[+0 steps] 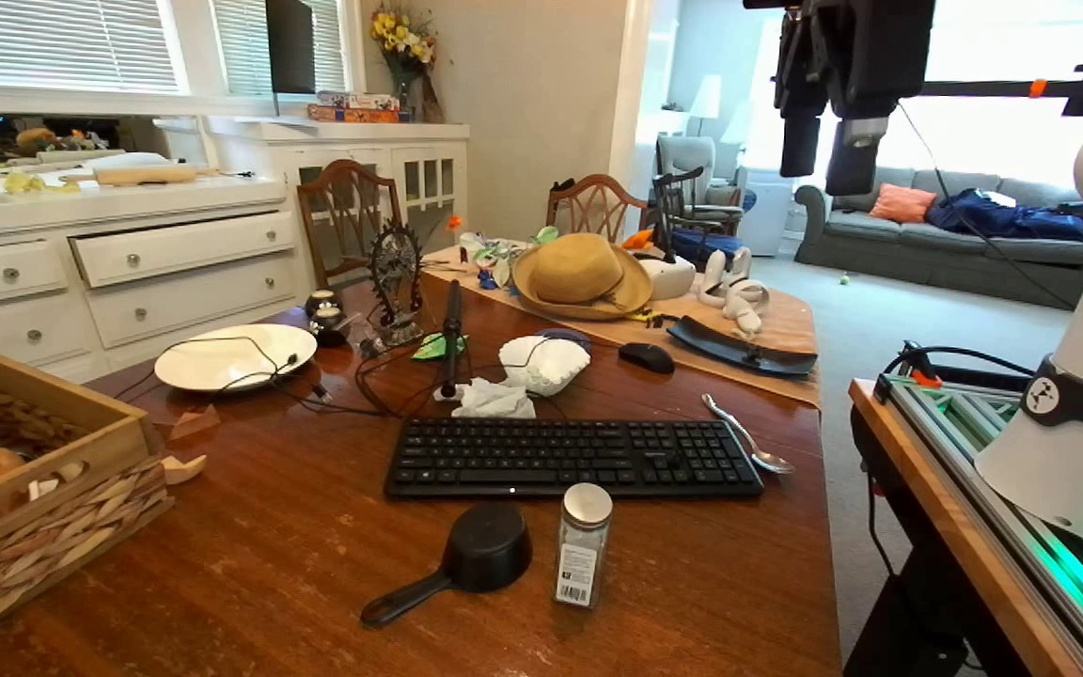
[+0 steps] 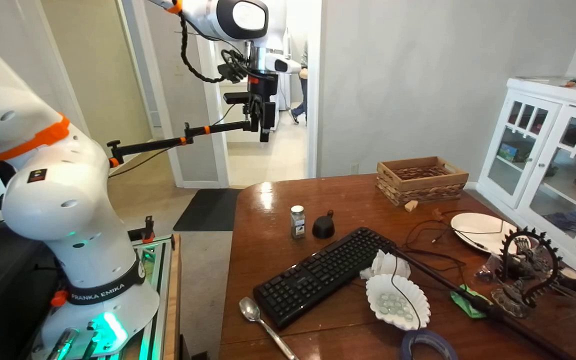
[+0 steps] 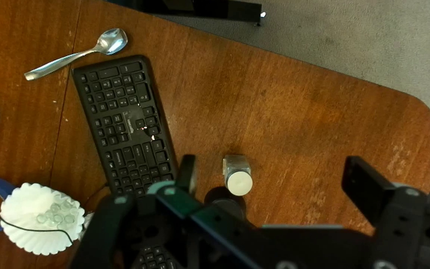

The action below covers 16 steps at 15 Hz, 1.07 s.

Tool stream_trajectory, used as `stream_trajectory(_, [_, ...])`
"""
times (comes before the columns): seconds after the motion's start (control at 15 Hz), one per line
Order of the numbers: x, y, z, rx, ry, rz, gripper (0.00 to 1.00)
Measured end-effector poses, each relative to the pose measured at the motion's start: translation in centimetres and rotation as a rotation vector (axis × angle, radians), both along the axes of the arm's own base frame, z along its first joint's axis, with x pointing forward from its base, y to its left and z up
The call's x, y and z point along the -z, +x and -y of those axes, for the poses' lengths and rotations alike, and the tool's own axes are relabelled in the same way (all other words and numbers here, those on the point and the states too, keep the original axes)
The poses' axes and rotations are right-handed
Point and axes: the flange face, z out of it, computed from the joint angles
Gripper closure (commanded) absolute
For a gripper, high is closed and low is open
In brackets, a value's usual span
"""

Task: Pick up the lid from the bottle and put it on the table

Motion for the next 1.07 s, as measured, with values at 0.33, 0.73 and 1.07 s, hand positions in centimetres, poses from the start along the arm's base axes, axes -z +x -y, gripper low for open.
stream_trajectory(0.33, [0.2,1.7,5.3,0.056,-0.084,0.022,0.0])
stream_trajectory(0.73, [0.6,3.2,12.0,0.183,-0.078,0.032,0.0])
stream_trajectory(1.07, [2.2,3.4,17.0,0.293,0.033,0.029,0.0])
